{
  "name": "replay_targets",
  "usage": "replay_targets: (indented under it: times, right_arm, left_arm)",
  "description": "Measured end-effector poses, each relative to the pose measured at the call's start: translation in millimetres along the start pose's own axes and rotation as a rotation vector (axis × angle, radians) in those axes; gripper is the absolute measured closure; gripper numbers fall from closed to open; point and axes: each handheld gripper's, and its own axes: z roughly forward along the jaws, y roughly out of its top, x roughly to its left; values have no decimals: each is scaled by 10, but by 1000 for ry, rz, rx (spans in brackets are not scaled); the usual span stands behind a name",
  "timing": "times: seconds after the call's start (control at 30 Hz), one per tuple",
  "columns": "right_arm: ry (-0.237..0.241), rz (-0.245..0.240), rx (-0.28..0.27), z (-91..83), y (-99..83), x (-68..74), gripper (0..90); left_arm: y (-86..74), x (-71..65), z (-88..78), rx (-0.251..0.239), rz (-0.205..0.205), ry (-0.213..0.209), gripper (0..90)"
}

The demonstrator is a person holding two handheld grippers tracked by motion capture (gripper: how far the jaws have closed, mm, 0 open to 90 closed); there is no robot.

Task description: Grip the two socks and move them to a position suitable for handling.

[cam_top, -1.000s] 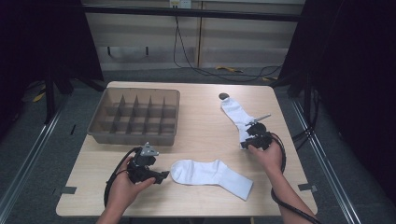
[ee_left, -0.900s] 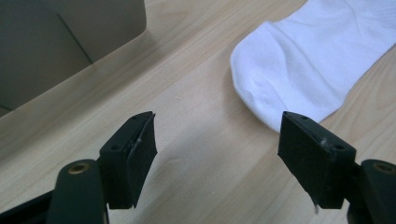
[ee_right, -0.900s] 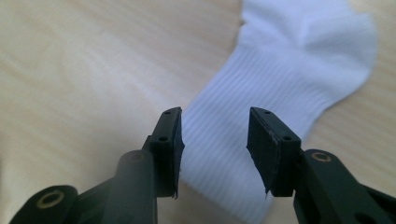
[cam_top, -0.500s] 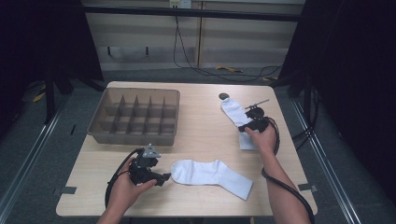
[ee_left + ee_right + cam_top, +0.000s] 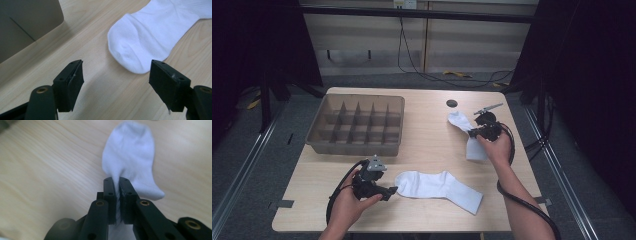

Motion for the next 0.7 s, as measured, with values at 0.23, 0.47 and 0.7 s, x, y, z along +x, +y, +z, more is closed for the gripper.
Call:
replay_targets:
  times: [0.23, 0.47, 0.7]
  right_arm:
    - [73, -241, -102, -547, 311, 509, 853]
    - [23, -206, 51, -199, -191, 417, 604]
    - [84, -125, 66, -246, -532, 356, 573]
  left_arm:
    - [18, -33, 18, 0, 11, -3, 273]
    - [33, -57, 48, 11, 23, -7, 272]
    - [56, -39, 86, 21, 16, -12, 272]
